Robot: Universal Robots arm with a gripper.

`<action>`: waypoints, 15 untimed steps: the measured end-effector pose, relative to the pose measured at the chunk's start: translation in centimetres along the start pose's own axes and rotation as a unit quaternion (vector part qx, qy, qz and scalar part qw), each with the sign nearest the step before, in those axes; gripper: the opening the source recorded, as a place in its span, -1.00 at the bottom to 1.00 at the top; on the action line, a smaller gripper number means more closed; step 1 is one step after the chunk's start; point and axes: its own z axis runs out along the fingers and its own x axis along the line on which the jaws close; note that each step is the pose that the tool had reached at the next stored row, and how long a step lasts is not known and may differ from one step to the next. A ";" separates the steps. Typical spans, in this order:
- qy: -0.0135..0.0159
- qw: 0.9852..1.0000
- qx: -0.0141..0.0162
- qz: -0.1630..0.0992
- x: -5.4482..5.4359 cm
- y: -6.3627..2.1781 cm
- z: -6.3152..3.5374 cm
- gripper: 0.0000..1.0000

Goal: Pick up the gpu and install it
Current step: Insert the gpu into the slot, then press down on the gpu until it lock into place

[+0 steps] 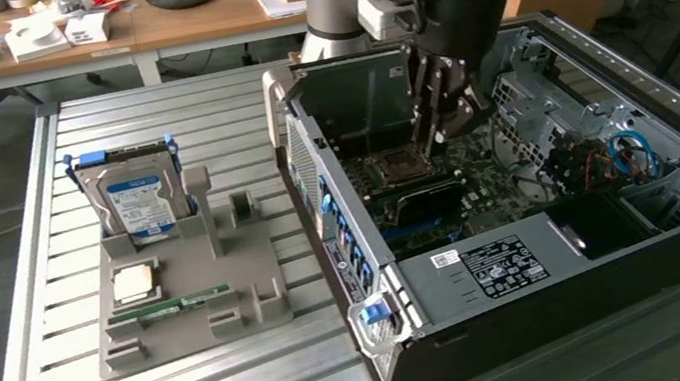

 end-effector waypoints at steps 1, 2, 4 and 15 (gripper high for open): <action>0.000 1.000 0.000 0.000 0.0 0.00 -0.17 -0.32; 0.000 1.000 0.000 0.000 0.0 0.00 -0.33 -0.32; 0.000 1.000 0.000 0.000 0.0 0.01 -0.60 -0.32; 0.000 1.000 0.000 0.000 0.0 0.01 -0.66 -0.32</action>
